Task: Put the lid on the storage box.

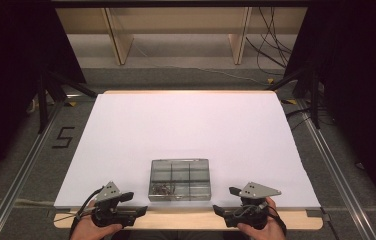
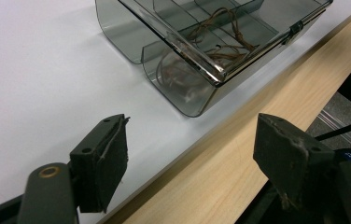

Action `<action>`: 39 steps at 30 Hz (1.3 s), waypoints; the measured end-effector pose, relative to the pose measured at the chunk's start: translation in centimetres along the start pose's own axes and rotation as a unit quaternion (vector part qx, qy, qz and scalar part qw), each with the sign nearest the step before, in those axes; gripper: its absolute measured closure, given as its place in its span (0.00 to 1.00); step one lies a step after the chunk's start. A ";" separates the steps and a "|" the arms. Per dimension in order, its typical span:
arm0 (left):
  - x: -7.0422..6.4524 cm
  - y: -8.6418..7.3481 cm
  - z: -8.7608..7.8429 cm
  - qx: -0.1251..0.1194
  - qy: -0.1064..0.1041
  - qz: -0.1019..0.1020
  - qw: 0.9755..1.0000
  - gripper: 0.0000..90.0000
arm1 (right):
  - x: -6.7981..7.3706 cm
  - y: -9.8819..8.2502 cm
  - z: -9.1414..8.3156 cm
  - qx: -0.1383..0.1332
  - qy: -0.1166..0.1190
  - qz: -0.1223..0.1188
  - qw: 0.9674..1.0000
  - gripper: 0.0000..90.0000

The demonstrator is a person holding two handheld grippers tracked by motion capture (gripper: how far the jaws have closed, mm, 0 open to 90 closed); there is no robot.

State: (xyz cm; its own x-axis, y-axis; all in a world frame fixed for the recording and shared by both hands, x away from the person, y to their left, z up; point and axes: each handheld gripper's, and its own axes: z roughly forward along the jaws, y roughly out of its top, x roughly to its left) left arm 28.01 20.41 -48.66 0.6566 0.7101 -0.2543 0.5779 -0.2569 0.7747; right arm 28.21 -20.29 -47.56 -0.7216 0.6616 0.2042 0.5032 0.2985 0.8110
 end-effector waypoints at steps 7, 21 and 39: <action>0.0 0.0 0.0 0.001 0.000 0.009 1.000 0.28 | 0.3 -0.5 -0.5 0.008 -0.007 0.002 1.000 0.18; -0.6 -0.3 0.3 0.009 -0.004 0.007 1.000 0.28 | 1.0 -2.2 -1.5 0.032 -0.013 -0.007 0.999 0.18; -0.6 -0.4 0.5 0.003 0.005 0.013 1.000 0.28 | 1.0 -2.5 -1.5 0.039 -0.009 -0.030 0.999 0.18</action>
State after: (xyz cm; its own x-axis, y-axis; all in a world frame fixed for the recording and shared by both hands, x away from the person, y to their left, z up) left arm 27.64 19.76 -49.08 0.6660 0.7099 -0.2290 0.5641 -0.2785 0.7773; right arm 25.55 -21.41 -48.53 -0.7426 0.6536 0.1464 0.4957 0.3893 0.7764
